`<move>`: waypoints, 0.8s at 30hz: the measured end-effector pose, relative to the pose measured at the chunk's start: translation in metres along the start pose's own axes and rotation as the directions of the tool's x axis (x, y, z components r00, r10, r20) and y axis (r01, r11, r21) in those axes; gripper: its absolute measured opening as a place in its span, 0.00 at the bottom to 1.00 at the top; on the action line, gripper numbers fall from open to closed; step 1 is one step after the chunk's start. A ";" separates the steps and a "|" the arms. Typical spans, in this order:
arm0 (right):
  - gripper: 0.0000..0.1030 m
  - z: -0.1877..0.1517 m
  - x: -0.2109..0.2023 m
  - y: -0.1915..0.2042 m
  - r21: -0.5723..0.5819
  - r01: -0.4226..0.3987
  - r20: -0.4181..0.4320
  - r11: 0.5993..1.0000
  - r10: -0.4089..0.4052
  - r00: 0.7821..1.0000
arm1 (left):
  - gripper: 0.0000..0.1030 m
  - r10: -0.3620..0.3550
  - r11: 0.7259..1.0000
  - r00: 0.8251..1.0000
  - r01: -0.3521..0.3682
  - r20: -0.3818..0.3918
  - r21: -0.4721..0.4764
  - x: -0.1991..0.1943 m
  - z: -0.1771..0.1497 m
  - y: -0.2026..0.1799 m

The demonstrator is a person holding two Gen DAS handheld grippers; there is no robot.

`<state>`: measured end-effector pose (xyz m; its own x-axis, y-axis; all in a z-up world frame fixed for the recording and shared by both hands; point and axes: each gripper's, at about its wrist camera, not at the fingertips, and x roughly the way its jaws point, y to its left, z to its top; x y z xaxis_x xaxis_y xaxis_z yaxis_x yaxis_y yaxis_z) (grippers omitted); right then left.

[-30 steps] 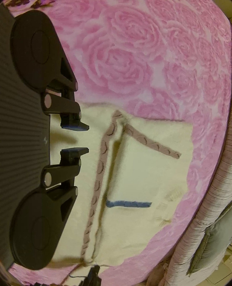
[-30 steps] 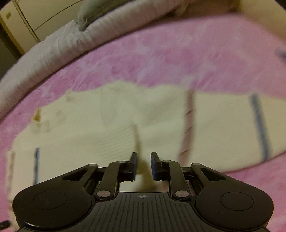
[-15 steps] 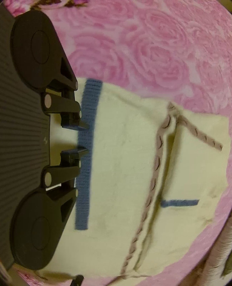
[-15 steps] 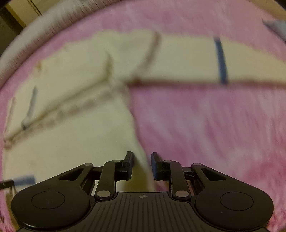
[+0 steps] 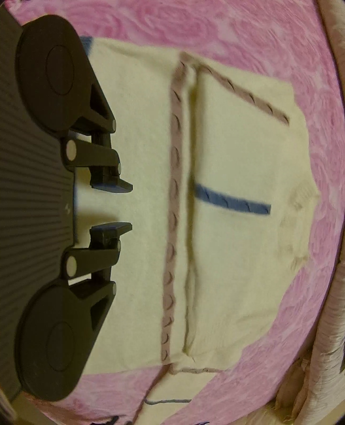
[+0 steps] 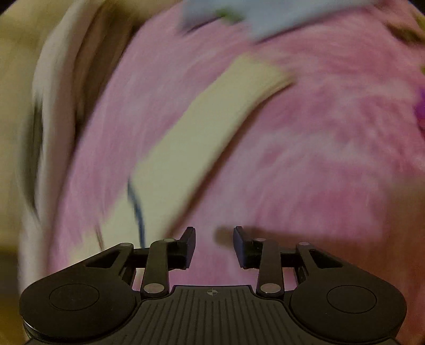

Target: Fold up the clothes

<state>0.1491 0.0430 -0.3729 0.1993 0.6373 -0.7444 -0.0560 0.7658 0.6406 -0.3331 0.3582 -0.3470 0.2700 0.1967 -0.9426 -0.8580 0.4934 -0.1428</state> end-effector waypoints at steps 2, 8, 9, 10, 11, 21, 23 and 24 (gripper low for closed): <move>0.34 0.019 0.003 -0.022 0.139 -0.082 0.066 0.987 0.073 0.995 | 0.18 0.008 1.000 1.000 -0.008 0.001 -0.004 0.003 0.004 -0.001; 0.33 0.035 0.021 -0.038 0.267 -0.136 0.128 0.954 0.105 0.986 | 0.18 0.034 0.999 0.999 -0.033 0.019 -0.044 -0.001 0.013 0.014; 0.25 0.036 0.023 -0.035 0.258 -0.109 0.125 0.960 0.079 0.989 | 0.18 0.037 0.998 0.999 -0.035 0.021 -0.057 -0.002 0.014 0.018; 0.04 0.036 0.024 -0.024 0.200 -0.045 0.123 0.979 0.021 0.992 | 0.18 0.040 0.997 0.999 -0.038 0.023 -0.070 -0.003 0.014 0.022; 0.04 0.035 0.024 -0.007 0.092 0.027 0.141 0.995 -0.039 0.989 | 0.18 0.042 0.995 0.999 -0.040 0.024 -0.088 -0.004 0.014 0.027; 0.05 -0.198 -0.030 0.220 -0.903 -0.178 -0.075 0.391 0.265 0.961 | 0.18 0.024 0.978 1.000 -0.020 0.017 -0.206 -0.025 -0.017 0.062; 0.29 -0.257 -0.019 0.226 -0.929 -0.245 -0.217 0.277 0.128 0.968 | 0.18 0.017 0.971 1.000 -0.014 0.009 -0.239 -0.027 -0.025 0.069; 0.36 -0.279 -0.012 0.222 -0.938 -0.257 -0.252 0.234 0.053 0.966 | 0.18 0.011 0.967 1.000 -0.010 0.004 -0.255 -0.027 -0.028 0.073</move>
<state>-0.1387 0.2295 -0.2744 -0.0566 0.6778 -0.7330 -0.9816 0.0963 0.1648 -0.4154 0.3647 -0.3401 0.2623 0.2053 -0.9429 -0.9435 0.2595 -0.2060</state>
